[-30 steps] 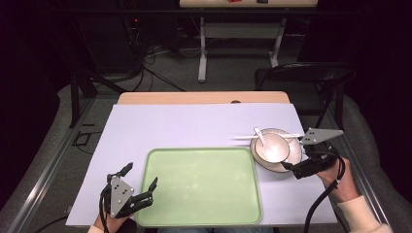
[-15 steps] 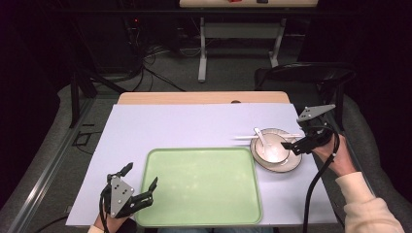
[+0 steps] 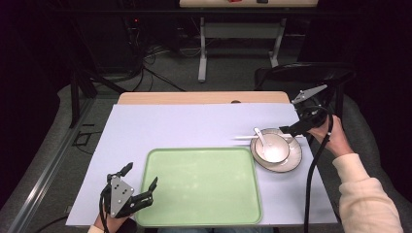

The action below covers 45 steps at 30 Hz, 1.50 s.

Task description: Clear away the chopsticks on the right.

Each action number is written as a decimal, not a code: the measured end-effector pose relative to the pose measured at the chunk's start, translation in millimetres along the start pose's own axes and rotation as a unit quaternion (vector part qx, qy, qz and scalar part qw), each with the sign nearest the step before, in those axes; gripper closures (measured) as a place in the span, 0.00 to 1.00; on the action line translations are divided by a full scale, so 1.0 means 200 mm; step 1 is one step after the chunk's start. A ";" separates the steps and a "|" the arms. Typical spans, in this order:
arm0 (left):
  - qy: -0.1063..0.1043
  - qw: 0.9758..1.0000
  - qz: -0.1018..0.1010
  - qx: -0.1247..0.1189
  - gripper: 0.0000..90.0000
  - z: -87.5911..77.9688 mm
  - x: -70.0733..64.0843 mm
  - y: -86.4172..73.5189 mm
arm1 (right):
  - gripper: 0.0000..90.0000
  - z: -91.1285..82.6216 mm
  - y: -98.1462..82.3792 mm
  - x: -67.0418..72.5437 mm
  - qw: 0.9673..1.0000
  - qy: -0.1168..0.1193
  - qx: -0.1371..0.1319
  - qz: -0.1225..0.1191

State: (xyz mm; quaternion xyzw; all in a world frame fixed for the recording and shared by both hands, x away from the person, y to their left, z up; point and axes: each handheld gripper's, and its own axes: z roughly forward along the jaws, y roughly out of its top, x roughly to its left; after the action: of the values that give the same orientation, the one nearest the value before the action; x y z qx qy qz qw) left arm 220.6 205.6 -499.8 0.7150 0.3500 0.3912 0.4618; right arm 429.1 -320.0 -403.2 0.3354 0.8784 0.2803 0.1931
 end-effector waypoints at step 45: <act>0.001 1.000 -0.003 -0.001 0.17 0.00 0.00 0.00 | 0.65 0.51 -0.09 -0.19 0.985 0.044 0.165 -0.008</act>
State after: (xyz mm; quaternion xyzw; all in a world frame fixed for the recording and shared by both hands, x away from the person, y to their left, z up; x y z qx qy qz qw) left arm 220.5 206.6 -499.7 0.7132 0.3518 0.3909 0.4634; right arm 500.8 -320.8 -487.3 0.3429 0.9230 0.1441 0.0988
